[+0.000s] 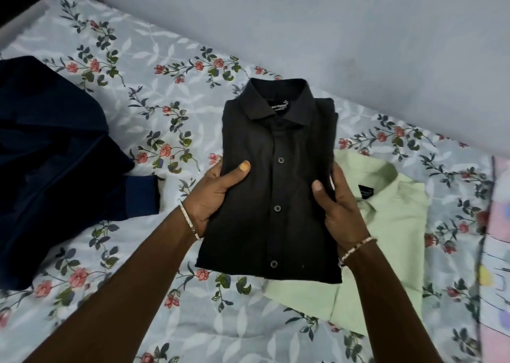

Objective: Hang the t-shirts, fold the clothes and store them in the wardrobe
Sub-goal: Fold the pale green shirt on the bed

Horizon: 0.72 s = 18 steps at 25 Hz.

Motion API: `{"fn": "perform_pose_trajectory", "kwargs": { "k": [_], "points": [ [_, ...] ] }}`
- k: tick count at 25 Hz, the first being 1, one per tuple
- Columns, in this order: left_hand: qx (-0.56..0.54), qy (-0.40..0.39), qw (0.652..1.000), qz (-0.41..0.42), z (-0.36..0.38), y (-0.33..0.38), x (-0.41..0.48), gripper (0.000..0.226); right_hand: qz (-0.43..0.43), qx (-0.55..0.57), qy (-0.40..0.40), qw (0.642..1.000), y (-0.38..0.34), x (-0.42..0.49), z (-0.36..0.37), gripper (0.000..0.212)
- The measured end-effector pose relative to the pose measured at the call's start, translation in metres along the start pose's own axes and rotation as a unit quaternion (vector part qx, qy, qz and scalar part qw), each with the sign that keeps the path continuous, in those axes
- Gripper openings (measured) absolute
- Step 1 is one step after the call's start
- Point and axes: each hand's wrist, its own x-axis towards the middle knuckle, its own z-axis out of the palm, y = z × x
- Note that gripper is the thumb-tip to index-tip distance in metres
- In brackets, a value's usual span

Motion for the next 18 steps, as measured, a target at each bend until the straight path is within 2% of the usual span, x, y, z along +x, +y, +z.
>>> {"fn": "perform_pose_trajectory", "kwargs": {
  "k": [5,8,11,14,17,18],
  "points": [
    [0.039,-0.084,0.996,-0.005,0.081,-0.059,-0.009,0.033,-0.008,-0.003,0.061,0.998,0.006,-0.057,-0.101,0.054],
    [0.084,-0.092,0.992,-0.01,0.11,-0.101,-0.002,0.032,0.009,-0.009,0.09,0.996,0.031,-0.074,-0.149,0.054],
    [0.172,-0.053,0.984,0.0,0.101,-0.145,0.015,0.042,0.055,-0.052,0.096,0.993,0.072,-0.08,-0.165,0.054],
    [0.292,0.007,0.956,0.021,0.078,-0.172,0.025,0.047,0.132,-0.091,0.078,0.984,0.1,-0.083,-0.169,0.058],
    [0.375,0.089,0.919,0.076,0.07,-0.176,0.022,0.029,0.165,-0.112,0.162,0.967,0.107,-0.087,-0.181,0.045],
    [0.405,0.128,0.9,0.098,0.07,-0.175,0.021,0.023,0.16,-0.149,0.202,0.955,0.107,-0.09,-0.185,0.04]
  ]
}}
